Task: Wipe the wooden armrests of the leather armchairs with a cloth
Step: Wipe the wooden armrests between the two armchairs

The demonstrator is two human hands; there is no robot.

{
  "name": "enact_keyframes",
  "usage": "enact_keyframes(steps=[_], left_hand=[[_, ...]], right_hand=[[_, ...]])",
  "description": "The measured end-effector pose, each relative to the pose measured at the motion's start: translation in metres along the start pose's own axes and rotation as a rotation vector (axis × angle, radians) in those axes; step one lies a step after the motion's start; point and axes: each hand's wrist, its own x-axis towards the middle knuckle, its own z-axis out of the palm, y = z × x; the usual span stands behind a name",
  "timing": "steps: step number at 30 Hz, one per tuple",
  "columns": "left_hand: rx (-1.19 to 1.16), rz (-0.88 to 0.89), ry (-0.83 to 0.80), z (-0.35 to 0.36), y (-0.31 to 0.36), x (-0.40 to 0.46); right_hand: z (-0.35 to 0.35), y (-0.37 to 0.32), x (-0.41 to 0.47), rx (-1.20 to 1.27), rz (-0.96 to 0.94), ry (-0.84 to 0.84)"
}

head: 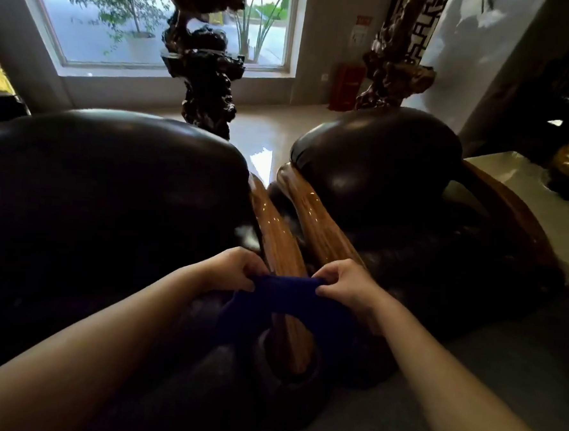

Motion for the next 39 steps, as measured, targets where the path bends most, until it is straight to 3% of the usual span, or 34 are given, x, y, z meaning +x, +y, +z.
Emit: enact_keyframes(steps=[6, 14, 21, 24, 28, 30, 32, 36, 39], left_hand=[[-0.064, -0.184, 0.010, 0.028, -0.016, 0.072], [-0.183, -0.370, -0.009, 0.114, -0.070, 0.136], [-0.293, -0.442, 0.062, 0.135, -0.127, 0.204], [-0.150, -0.414, 0.240, 0.122, -0.139, 0.229], [-0.022, -0.330, 0.813, 0.118, -0.152, 0.235], [-0.059, -0.315, 1.015, 0.136, -0.153, 0.233], [-0.138, -0.330, 0.984, 0.163, -0.154, 0.237], [-0.071, -0.410, 0.684, 0.211, -0.166, 0.262], [-0.091, -0.380, 0.646, 0.224, -0.176, 0.283]], right_hand=[[-0.016, 0.064, 0.080, -0.061, -0.040, -0.156], [0.014, 0.164, 0.168, -0.122, -0.032, -0.351], [0.034, 0.201, 0.267, -0.158, -0.078, -0.408], [0.037, 0.195, 0.307, -0.151, -0.122, -0.256], [0.056, 0.200, 0.316, -0.066, -0.232, 0.398], [0.075, 0.211, 0.302, -0.018, -0.197, 0.579], [0.100, 0.220, 0.289, -0.027, -0.117, 0.551], [0.140, 0.233, 0.283, -0.109, -0.041, 0.353], [0.147, 0.239, 0.297, -0.179, -0.033, 0.354]])
